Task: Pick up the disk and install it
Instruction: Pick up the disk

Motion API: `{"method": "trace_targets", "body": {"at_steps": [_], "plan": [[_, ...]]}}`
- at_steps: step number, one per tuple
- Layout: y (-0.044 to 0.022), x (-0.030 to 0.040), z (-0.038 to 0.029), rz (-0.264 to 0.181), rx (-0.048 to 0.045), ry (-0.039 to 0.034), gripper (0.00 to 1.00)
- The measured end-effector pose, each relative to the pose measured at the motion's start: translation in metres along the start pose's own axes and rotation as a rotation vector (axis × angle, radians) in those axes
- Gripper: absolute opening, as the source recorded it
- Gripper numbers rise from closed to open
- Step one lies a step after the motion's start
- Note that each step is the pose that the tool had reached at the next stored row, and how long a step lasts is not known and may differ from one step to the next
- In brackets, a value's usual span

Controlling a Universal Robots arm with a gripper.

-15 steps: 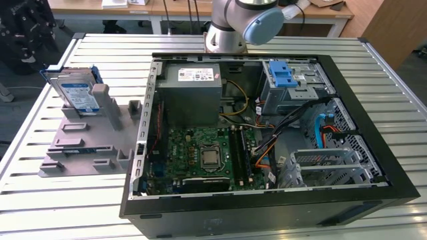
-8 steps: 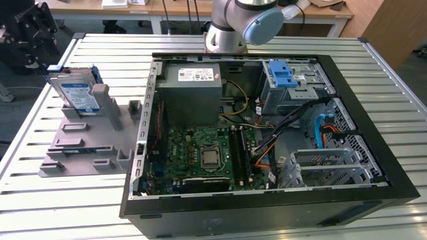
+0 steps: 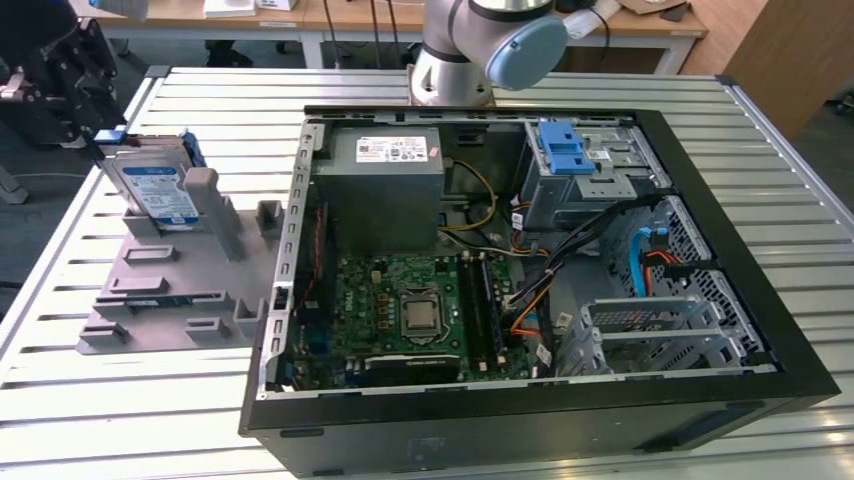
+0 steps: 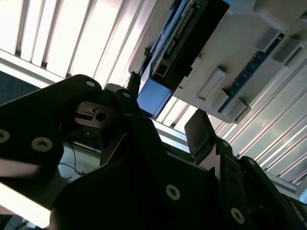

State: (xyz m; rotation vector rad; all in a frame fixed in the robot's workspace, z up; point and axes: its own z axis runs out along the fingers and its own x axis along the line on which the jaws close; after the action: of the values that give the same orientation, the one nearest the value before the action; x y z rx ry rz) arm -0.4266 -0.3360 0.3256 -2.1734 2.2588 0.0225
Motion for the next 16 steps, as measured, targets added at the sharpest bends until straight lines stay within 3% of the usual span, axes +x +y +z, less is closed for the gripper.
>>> {"method": "trace_targets", "body": {"at_steps": [3, 5, 11, 16], "plan": [[0.0015, -0.0015, 0.0069, 0.0, 0.0017, 0.0024, 0.65], [0.0017, -0.0049, 0.0087, 0.0, 0.002, 0.0025, 0.65], [0.0016, -0.005, 0.0093, 0.0, 0.002, 0.0025, 0.65], [0.0017, -0.0048, 0.0164, 0.0, 0.0026, 0.0025, 0.65]]}}
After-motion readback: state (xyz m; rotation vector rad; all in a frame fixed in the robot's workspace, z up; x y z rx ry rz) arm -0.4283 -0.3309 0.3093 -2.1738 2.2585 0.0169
